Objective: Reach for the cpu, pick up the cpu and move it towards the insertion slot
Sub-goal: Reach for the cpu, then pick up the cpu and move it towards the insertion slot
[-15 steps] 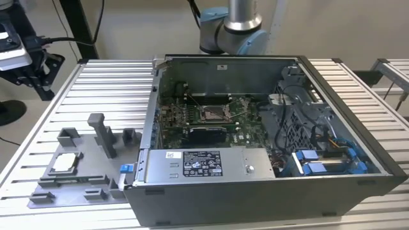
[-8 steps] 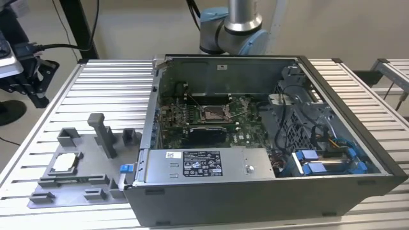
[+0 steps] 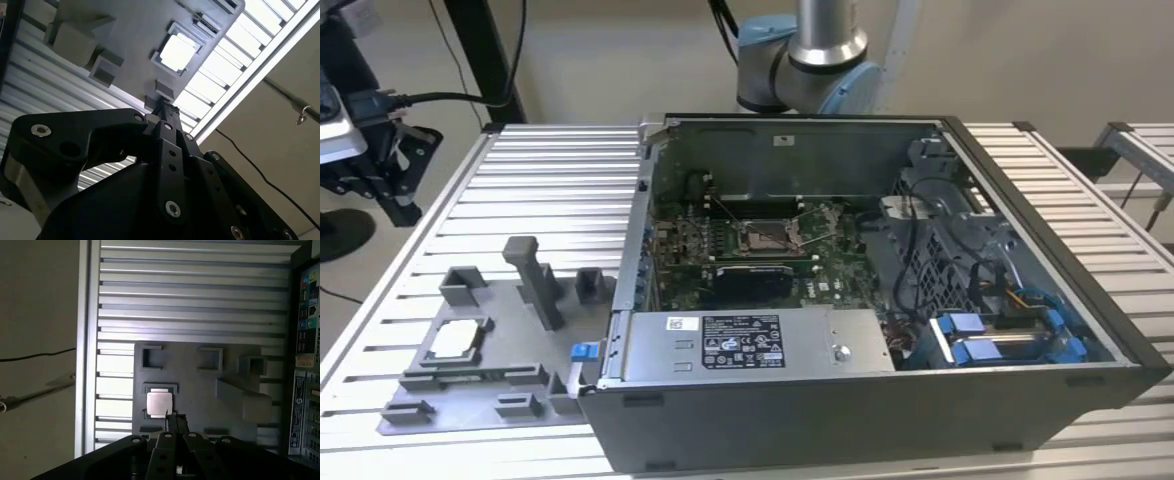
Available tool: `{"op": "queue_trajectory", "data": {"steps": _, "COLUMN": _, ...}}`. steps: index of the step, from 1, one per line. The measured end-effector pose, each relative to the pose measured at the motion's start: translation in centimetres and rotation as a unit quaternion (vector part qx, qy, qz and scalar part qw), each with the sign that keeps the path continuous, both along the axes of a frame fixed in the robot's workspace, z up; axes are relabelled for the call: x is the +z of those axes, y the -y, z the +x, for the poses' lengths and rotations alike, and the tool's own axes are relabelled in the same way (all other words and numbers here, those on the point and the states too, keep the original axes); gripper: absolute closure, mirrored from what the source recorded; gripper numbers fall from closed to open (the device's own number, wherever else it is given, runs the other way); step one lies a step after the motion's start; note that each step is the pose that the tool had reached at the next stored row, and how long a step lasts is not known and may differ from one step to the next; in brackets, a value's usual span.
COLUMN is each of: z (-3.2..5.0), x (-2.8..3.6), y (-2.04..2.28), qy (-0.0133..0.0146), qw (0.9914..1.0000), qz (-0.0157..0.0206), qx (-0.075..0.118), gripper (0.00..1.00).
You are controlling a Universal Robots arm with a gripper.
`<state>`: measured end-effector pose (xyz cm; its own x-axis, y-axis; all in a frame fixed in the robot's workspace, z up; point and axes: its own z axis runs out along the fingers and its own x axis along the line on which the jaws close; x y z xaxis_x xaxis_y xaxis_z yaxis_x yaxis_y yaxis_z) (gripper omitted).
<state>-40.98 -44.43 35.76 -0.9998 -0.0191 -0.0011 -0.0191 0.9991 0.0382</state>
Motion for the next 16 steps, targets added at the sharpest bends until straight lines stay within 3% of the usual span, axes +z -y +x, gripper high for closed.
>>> {"op": "queue_trajectory", "data": {"steps": 7, "z": 0.0, "x": 0.0, "y": 0.01, "qy": 0.0, "qw": 1.0, "qz": 0.0, "qx": 0.0, "gripper": 1.0}}
{"op": "queue_trajectory", "data": {"steps": 16, "z": 0.0, "x": -0.01, "y": 0.63, "qy": 0.0, "qw": 1.0, "qz": 0.0, "qx": 0.0, "gripper": 1.0}}
